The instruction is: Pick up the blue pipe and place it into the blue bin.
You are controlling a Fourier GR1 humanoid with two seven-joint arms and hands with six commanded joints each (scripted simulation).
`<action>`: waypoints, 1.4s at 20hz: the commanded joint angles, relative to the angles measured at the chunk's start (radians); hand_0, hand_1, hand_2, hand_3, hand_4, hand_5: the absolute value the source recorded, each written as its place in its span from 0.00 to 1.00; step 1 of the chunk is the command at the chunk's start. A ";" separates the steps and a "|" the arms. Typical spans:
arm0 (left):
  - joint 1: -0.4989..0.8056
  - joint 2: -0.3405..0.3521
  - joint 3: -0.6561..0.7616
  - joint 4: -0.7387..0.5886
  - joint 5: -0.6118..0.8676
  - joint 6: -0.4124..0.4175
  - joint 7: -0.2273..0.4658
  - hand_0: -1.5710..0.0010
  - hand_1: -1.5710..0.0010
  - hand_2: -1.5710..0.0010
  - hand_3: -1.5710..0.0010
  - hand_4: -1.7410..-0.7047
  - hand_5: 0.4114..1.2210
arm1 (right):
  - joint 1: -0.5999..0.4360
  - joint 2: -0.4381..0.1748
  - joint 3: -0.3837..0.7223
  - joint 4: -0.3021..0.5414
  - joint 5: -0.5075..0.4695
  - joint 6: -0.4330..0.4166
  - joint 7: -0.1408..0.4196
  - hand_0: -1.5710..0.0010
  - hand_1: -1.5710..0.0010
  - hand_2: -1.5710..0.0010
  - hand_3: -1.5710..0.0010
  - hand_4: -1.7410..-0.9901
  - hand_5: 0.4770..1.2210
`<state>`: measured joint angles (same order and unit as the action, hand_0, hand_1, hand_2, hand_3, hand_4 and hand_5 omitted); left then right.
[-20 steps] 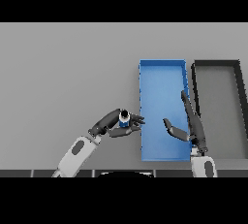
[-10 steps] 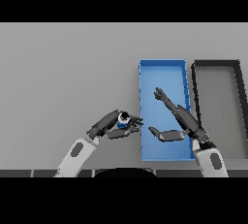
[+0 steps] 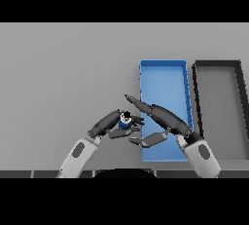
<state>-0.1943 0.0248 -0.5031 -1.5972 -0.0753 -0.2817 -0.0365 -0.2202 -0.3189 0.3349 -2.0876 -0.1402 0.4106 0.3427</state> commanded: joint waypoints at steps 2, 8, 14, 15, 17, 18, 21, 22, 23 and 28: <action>-0.009 0.000 0.020 -0.001 0.016 -0.021 -0.009 0.00 0.00 0.00 0.00 0.26 1.00 | -0.059 0.029 0.029 0.029 -0.001 0.005 0.030 1.00 1.00 1.00 1.00 0.72 0.05; -0.006 -0.012 0.045 0.022 0.028 -0.082 -0.040 0.00 0.00 0.00 0.00 0.28 1.00 | -0.171 0.089 0.075 0.117 -0.022 0.039 0.095 1.00 0.99 0.99 1.00 0.70 0.05; 0.001 -0.032 0.066 0.017 0.030 -0.087 0.034 0.00 0.00 0.02 0.26 0.11 1.00 | -0.242 0.136 0.095 0.199 -0.016 0.065 0.091 0.48 0.47 0.47 0.58 0.39 0.07; 0.005 -0.043 0.057 0.024 0.018 -0.084 0.019 0.00 0.00 0.02 0.23 0.09 1.00 | -0.252 0.137 0.093 0.203 -0.019 0.068 0.093 0.38 0.37 0.37 0.50 0.33 0.11; 0.006 -0.053 0.059 0.028 0.010 -0.087 0.000 0.00 0.00 0.01 0.19 0.06 1.00 | -0.248 0.172 0.093 0.227 -0.037 0.051 0.056 0.25 0.24 0.24 0.34 0.30 0.26; 0.014 -0.052 0.059 0.013 0.008 -0.093 0.008 0.00 0.00 0.01 0.17 0.05 1.00 | -0.229 0.177 0.096 0.226 -0.043 0.046 0.021 0.20 0.19 0.19 0.27 0.33 0.41; 0.017 -0.053 0.068 0.009 0.006 -0.105 -0.013 0.00 0.00 0.01 0.13 0.02 1.00 | -0.236 0.181 0.105 0.225 -0.001 0.049 -0.027 0.10 0.10 0.10 0.14 0.36 0.70; 0.017 -0.062 0.069 0.012 -0.001 -0.101 -0.012 0.00 0.00 0.02 0.10 0.02 1.00 | -0.223 0.184 0.115 0.221 0.021 0.046 -0.060 0.08 0.08 0.08 0.11 0.35 0.76; 0.016 -0.056 0.074 0.009 0.003 -0.109 -0.020 0.00 0.00 0.02 0.11 0.01 1.00 | -0.230 0.184 0.114 0.214 0.018 0.050 -0.038 0.06 0.06 0.06 0.09 0.35 0.81; 0.012 -0.062 0.080 0.015 -0.020 -0.101 -0.014 0.00 0.00 0.01 0.09 0.01 1.00 | -0.186 0.233 0.097 0.208 -0.026 0.049 0.013 0.02 0.02 0.02 0.03 0.33 0.94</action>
<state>-0.1824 -0.0370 -0.4239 -1.5821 -0.0950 -0.3851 -0.0583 -0.4064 -0.0855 0.4318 -1.8797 -0.1646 0.4609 0.3554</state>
